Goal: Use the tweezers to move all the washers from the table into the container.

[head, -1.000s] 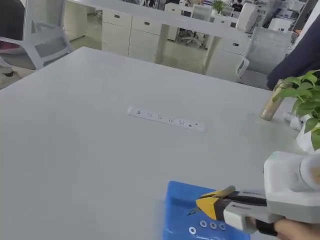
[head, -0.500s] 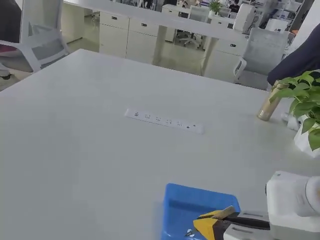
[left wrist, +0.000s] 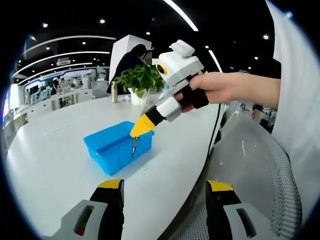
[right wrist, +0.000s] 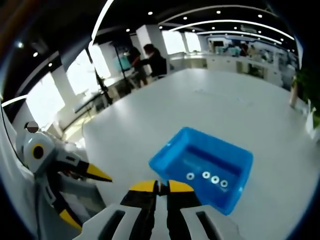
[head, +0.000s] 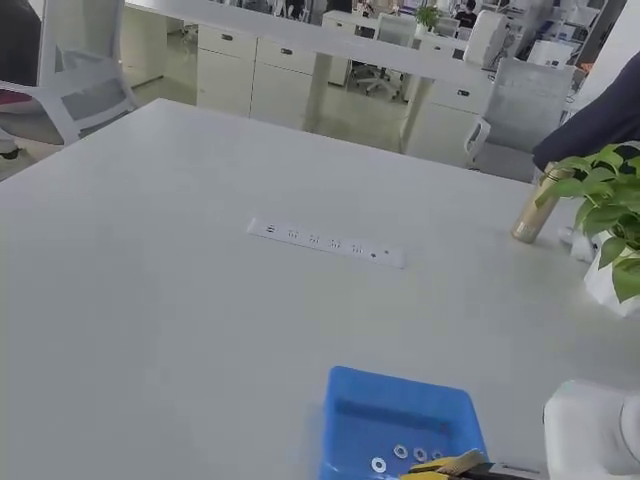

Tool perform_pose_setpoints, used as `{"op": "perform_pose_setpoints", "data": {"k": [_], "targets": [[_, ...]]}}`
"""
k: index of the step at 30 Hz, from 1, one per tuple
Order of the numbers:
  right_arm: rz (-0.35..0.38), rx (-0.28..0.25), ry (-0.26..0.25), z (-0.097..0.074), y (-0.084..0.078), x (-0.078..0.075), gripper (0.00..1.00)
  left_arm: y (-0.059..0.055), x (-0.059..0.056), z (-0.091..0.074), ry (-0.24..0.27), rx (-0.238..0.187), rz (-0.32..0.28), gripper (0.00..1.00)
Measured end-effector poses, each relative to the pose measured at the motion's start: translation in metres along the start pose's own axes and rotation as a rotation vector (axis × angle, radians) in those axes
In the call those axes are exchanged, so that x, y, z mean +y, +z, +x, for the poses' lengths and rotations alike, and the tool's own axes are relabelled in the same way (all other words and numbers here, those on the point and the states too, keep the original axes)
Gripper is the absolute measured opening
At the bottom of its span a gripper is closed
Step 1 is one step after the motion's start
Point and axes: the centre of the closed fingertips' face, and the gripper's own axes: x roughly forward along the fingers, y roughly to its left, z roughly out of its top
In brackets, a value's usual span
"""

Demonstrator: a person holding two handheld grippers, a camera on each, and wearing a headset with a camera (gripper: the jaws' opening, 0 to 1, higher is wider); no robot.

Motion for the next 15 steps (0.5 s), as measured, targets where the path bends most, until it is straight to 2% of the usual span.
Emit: {"op": "perform_pose_setpoints", "data": {"k": [5, 15], "targets": [[0.005, 0.019, -0.028, -0.002, -0.009, -0.008, 0.03, 0.001, 0.001, 0.000, 0.006, -0.005, 0.001, 0.66], [0.014, 0.045, -0.039, 0.000, -0.019, -0.014, 0.03, 0.001, 0.002, -0.001, 0.009, -0.007, -0.001, 0.66]]}}
